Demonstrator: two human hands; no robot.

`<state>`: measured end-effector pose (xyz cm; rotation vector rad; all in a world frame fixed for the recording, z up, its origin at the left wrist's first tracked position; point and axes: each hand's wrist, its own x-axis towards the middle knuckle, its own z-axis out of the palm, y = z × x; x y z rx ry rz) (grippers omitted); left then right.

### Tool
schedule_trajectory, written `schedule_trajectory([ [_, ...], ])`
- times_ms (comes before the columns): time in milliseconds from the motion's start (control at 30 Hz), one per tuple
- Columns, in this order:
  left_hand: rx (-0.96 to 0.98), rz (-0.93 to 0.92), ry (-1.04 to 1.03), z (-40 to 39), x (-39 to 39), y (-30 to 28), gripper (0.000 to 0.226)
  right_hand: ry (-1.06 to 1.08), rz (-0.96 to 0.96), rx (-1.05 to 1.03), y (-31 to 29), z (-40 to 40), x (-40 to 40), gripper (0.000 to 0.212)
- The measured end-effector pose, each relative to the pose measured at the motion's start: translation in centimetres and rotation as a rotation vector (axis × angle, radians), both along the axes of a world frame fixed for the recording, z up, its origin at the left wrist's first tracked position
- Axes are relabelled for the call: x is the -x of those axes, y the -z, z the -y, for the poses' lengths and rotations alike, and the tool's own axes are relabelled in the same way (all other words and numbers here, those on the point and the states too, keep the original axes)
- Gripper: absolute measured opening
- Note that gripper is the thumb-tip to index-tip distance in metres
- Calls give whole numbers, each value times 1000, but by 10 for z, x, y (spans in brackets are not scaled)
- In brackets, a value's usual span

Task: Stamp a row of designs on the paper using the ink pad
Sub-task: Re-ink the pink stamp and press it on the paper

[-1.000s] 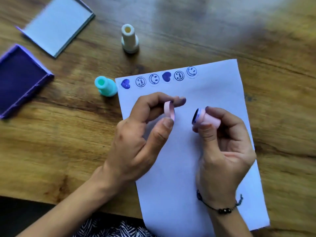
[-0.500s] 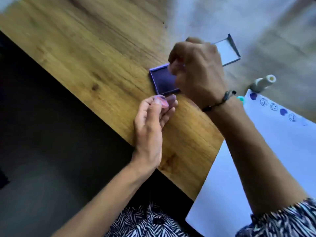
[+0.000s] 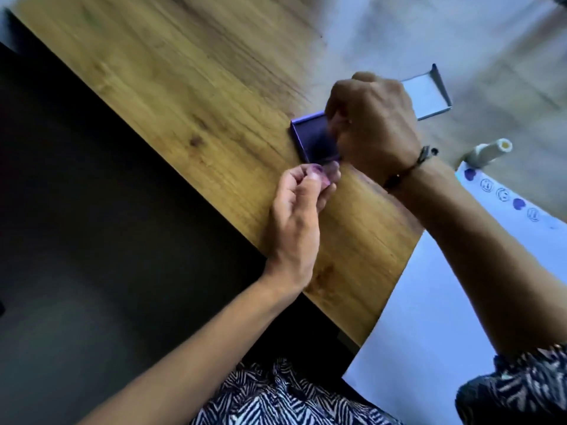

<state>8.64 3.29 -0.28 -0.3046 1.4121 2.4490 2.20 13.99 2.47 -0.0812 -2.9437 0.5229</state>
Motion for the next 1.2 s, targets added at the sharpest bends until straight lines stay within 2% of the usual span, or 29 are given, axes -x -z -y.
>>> schedule_trajectory([
  [167,22,2,-11,1,1,0,18,14,135,3,-8,9,-5,23],
  [200,29,21,1,0,1,-3,20,32,107,48,-14,5,-9,22],
  [267,66,22,25,2,-1,-7,20,158,-123,190,-30,-6,-27,16],
  [333,138,-52,57,2,-9,-12,15,371,-350,372,-36,-30,-63,9],
  [433,145,-232,179,-11,-35,-22,12,760,-499,726,-21,-65,-140,8],
  [533,134,-408,470,-48,-63,-31,11,1051,-637,1022,7,-85,-197,20],
  [600,245,-525,646,-78,-73,-33,17,1106,-737,1137,21,-88,-209,23],
  [667,379,-679,738,-110,-78,-31,23,1103,-838,1220,29,-85,-215,22],
  [767,510,-810,773,-141,-78,-17,24,1091,-952,1469,30,-79,-220,22],
  [833,599,-873,786,-148,-81,-5,24,1113,-954,1554,25,-85,-222,23],
  [900,675,-950,792,-149,-83,4,25,1148,-845,1392,19,-101,-221,21],
  [1000,733,-1052,801,-147,-85,9,28,1110,-491,801,11,-129,-212,12],
  [1067,748,-1062,807,-148,-85,9,28,1030,-308,493,9,-140,-205,3],
  [1133,748,-1057,813,-148,-84,9,26,947,-213,291,9,-146,-201,9],
  [1200,745,-1052,819,-148,-84,9,28,898,-134,202,9,-150,-200,12],
])
